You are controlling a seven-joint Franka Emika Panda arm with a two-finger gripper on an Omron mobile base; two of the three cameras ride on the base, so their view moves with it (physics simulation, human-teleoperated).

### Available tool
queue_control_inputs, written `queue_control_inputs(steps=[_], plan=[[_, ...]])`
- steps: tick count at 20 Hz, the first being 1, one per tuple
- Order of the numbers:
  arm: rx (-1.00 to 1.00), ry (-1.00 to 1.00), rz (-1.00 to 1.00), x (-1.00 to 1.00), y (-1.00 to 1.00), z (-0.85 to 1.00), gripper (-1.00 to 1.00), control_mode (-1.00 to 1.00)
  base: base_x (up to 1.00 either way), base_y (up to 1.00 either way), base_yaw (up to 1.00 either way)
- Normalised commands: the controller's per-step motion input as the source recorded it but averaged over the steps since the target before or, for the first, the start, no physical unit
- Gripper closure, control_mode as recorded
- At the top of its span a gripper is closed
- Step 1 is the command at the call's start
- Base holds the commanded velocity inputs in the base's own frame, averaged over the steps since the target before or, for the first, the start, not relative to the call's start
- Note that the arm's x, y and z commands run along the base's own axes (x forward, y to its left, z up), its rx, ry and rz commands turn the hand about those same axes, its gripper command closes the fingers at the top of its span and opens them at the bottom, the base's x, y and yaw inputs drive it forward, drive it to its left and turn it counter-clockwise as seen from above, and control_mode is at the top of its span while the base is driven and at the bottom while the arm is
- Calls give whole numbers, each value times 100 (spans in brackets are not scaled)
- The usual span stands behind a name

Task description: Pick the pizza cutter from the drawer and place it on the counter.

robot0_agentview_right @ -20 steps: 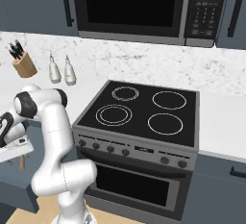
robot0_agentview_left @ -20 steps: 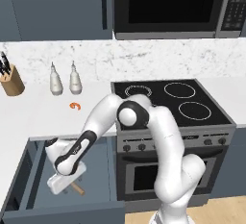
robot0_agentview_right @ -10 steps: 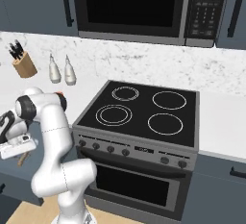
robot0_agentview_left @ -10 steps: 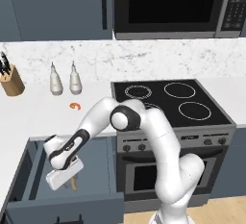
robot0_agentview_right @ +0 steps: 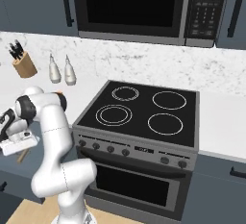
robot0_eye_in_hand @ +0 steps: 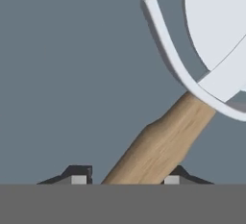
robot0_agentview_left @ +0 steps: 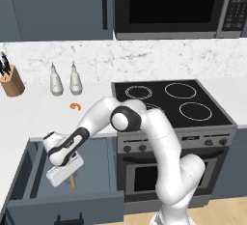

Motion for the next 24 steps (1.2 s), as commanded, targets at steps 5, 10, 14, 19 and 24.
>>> queue_control_inputs(steps=[5,10,14,19,24], plan=[[14,-14,0,-36,-12,97,100,-100,0,0,0],[7,-2,0,-61,-6,100,100,-100,0,0,0],[8,-14,2,-24,0,100,100,-100,0,0,0],[6,-17,0,19,3,100,100,-100,0,0,0],[0,-9,0,97,23,86,100,-100,0,0,0]])
